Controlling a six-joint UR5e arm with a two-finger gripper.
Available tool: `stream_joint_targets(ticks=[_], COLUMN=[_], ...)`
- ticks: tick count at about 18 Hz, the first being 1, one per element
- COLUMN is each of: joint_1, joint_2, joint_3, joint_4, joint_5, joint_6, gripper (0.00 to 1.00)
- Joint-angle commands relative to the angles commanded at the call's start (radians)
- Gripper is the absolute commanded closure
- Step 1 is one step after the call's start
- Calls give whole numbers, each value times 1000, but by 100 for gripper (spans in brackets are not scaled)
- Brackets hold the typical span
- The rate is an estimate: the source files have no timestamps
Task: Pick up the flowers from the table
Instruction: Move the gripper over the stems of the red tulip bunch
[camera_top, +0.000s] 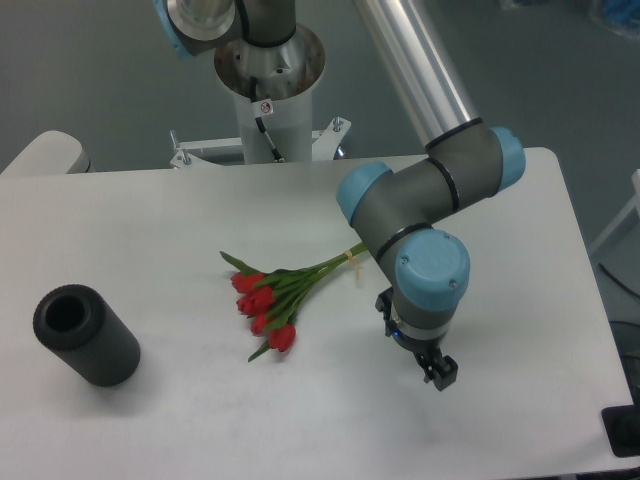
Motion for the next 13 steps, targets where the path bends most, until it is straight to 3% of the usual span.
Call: stream_joint_targets(ticks=[3, 7, 13], joint_1=[2, 5, -21], joint_2=[57, 138, 183], joint_3=[-71, -222, -350], joint_4=[-3, 5, 9], joint_5=[-30, -54, -52], joint_6=[0, 5, -23], gripper=[0, 0, 0])
